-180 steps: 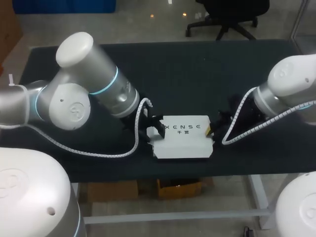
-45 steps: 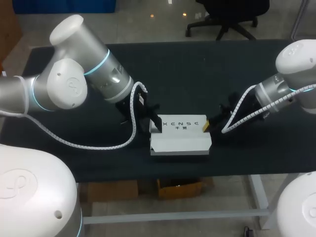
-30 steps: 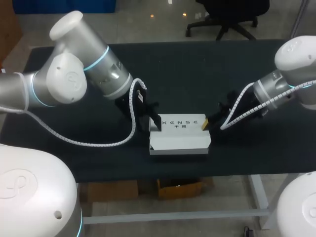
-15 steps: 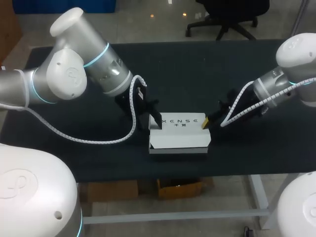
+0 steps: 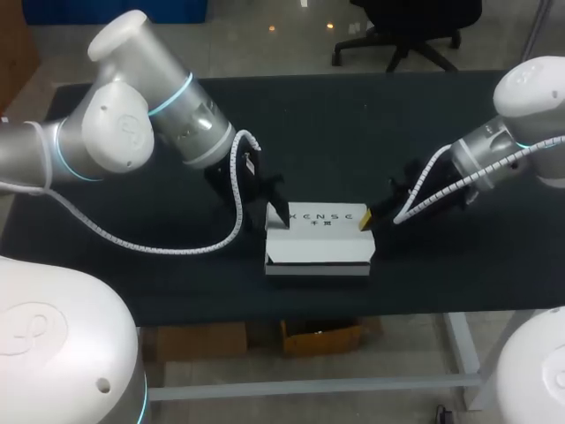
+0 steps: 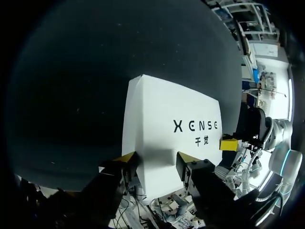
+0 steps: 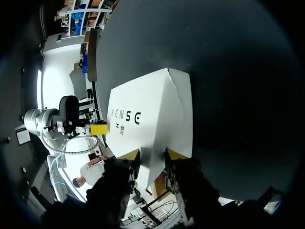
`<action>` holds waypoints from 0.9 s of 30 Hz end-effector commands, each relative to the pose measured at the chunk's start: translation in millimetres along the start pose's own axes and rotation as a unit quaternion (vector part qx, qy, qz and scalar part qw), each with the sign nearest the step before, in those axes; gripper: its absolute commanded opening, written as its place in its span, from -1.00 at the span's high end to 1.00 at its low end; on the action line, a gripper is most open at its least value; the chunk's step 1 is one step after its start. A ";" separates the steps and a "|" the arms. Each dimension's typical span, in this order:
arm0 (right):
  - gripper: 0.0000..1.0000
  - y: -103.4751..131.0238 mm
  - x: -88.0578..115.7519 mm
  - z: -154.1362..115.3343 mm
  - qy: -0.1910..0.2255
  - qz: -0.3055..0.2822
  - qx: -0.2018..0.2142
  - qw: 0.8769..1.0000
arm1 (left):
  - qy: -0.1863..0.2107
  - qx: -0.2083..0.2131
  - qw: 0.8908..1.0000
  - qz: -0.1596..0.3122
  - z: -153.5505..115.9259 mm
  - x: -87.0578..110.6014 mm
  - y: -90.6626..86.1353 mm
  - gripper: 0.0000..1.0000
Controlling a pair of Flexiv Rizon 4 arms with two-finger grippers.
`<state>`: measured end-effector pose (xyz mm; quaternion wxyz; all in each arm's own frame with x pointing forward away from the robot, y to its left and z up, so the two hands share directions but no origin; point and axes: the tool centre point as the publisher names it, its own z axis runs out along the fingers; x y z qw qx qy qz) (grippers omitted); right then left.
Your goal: Assemble the packaging by folding the flat box into shape, placing the metal phone stand inside, and closing the box properly
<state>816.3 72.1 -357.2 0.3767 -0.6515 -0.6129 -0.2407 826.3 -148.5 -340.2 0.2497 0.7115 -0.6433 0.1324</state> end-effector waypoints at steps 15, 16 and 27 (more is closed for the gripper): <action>0.30 1.5 7.3 -0.6 0.001 0.019 0.022 1.000 | -0.008 -0.011 1.000 -0.017 -1.8 11.4 -2.8 -0.03; 0.30 1.5 7.6 -0.8 0.001 0.020 0.022 1.000 | -0.008 -0.012 1.000 -0.018 -2.1 11.7 -2.8 -0.03; 0.30 3.5 11.4 -1.3 -0.001 0.028 0.030 0.999 | -0.004 -0.023 0.999 -0.031 -4.8 13.3 -3.0 -0.04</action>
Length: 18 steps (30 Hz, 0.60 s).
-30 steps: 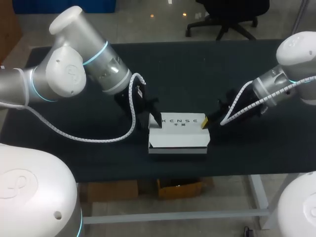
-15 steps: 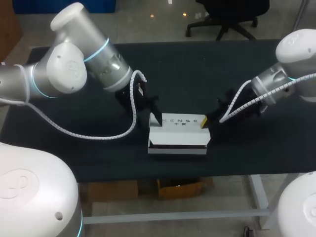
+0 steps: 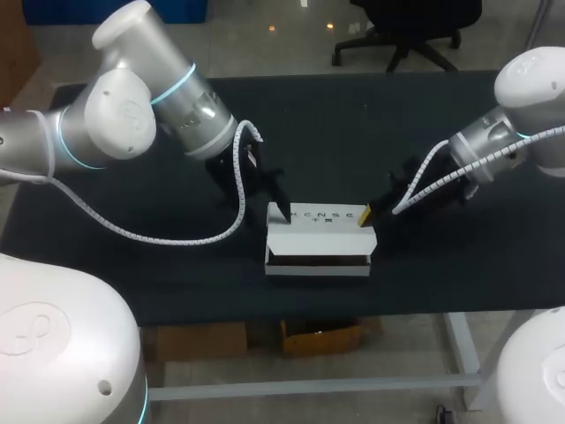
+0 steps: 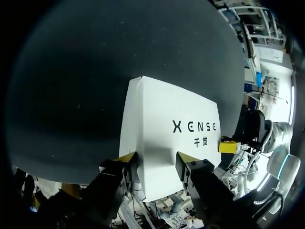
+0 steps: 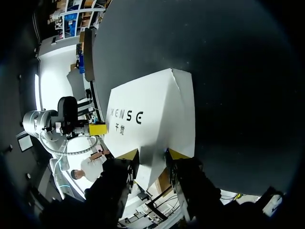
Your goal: Assemble the packaging by folding the flat box into shape, placing the metal phone stand inside, and closing the box properly
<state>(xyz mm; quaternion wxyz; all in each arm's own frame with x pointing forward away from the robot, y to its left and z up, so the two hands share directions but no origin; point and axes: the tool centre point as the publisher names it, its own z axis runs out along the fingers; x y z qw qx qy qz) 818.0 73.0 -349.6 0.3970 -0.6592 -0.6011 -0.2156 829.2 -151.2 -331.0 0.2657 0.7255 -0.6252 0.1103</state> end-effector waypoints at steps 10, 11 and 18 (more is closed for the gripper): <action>0.28 3.5 8.8 -0.6 -0.009 0.012 0.012 1.000 | -0.003 -0.004 1.000 -0.011 -1.9 8.3 -1.3 -0.06; 0.26 3.7 8.9 -1.2 -0.010 0.013 0.013 1.000 | -0.003 -0.004 1.000 -0.012 -2.1 8.4 -1.3 -0.07; 0.25 4.7 9.3 -3.0 -0.015 0.021 0.016 1.000 | -0.003 -0.006 1.000 -0.020 -3.8 8.7 -1.6 -0.04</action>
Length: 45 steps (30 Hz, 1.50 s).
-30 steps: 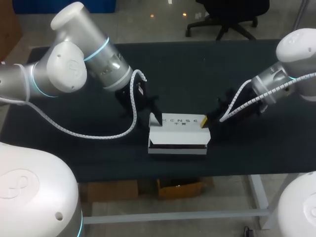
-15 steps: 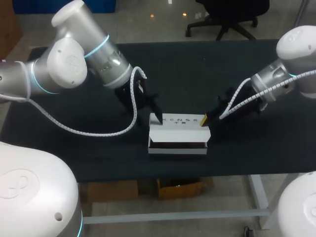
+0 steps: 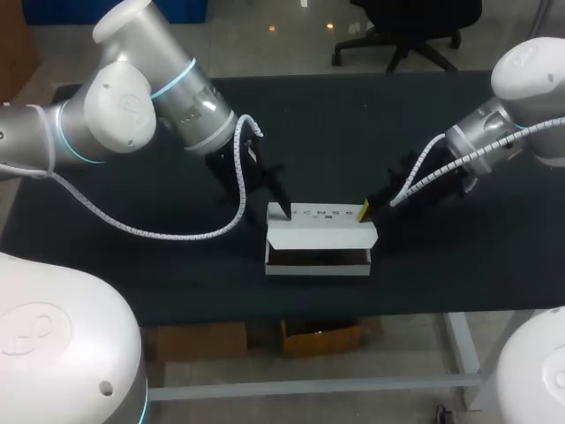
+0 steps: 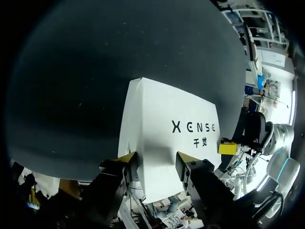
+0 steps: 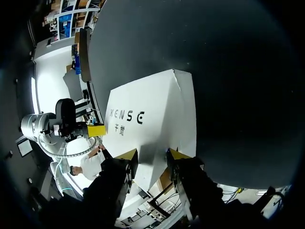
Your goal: Assemble the packaging by folding the flat box into shape, placing the metal phone stand inside, and closing the box properly
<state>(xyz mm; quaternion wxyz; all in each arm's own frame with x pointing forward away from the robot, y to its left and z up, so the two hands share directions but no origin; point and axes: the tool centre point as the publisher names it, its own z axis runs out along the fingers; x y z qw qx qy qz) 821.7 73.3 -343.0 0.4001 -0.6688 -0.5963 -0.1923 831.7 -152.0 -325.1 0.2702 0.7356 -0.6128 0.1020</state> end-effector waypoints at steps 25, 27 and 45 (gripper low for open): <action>0.27 4.0 11.7 -1.6 -0.006 0.013 0.014 1.000 | -0.002 -0.011 1.000 -0.024 -5.2 6.6 -6.3 -0.03; 0.27 4.1 12.3 -1.3 -0.005 0.013 0.015 1.000 | -0.003 -0.012 1.000 -0.026 -5.9 7.0 -6.1 -0.04; 0.24 5.8 13.8 -5.6 -0.001 0.025 0.019 1.000 | 0.000 -0.025 0.999 -0.040 -13.6 10.8 -7.4 -0.02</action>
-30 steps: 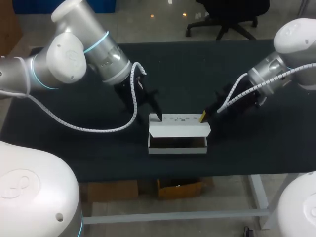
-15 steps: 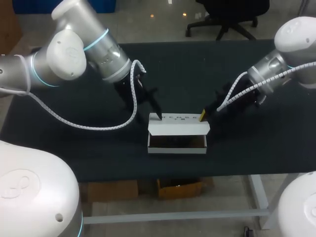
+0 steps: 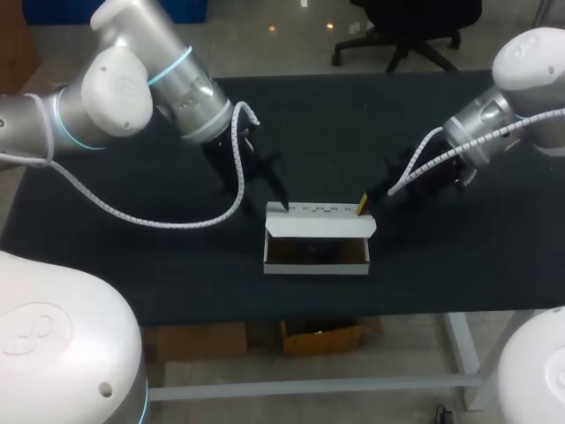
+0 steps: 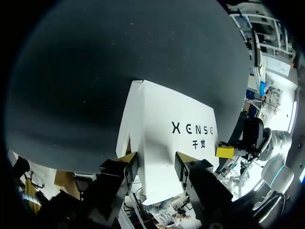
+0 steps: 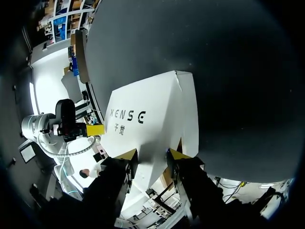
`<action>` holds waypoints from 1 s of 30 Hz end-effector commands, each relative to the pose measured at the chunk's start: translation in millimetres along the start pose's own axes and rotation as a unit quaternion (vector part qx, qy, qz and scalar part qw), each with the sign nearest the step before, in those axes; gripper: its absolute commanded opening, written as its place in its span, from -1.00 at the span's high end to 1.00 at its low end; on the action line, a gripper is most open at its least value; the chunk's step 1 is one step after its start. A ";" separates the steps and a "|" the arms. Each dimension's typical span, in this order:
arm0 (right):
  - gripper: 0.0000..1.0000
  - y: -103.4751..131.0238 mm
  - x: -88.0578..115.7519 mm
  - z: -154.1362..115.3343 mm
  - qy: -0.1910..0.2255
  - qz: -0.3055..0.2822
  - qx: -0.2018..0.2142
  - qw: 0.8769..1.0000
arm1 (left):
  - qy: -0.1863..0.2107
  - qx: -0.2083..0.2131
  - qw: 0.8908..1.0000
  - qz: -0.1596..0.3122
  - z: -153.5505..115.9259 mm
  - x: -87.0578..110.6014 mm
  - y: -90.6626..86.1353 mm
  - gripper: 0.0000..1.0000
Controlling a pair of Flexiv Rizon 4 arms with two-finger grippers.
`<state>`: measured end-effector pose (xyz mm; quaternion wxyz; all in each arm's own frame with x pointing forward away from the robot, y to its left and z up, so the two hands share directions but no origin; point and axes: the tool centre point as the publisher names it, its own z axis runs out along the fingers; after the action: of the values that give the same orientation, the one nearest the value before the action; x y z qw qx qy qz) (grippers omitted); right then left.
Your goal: Assemble the packaging by folding the flat box into shape, placing the metal phone stand inside, and closing the box properly
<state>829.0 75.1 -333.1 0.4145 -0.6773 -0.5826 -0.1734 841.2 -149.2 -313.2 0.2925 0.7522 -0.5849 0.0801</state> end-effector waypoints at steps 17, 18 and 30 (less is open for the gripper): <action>0.22 2.4 4.0 -2.4 0.004 0.009 0.008 1.000 | -0.004 -0.006 1.000 -0.009 -6.3 11.5 1.1 -0.02; 0.22 2.4 4.1 -2.4 0.004 0.009 0.009 1.000 | -0.004 -0.007 1.000 -0.009 -6.3 11.8 1.0 -0.03; 0.22 4.8 7.0 -3.0 0.004 0.016 0.011 1.000 | 0.001 -0.015 1.000 -0.019 -9.5 10.8 -0.4 0.00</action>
<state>832.9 74.6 -327.9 0.4233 -0.6830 -0.5715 -0.1663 845.2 -150.6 -300.6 0.3050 0.7588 -0.5714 0.0692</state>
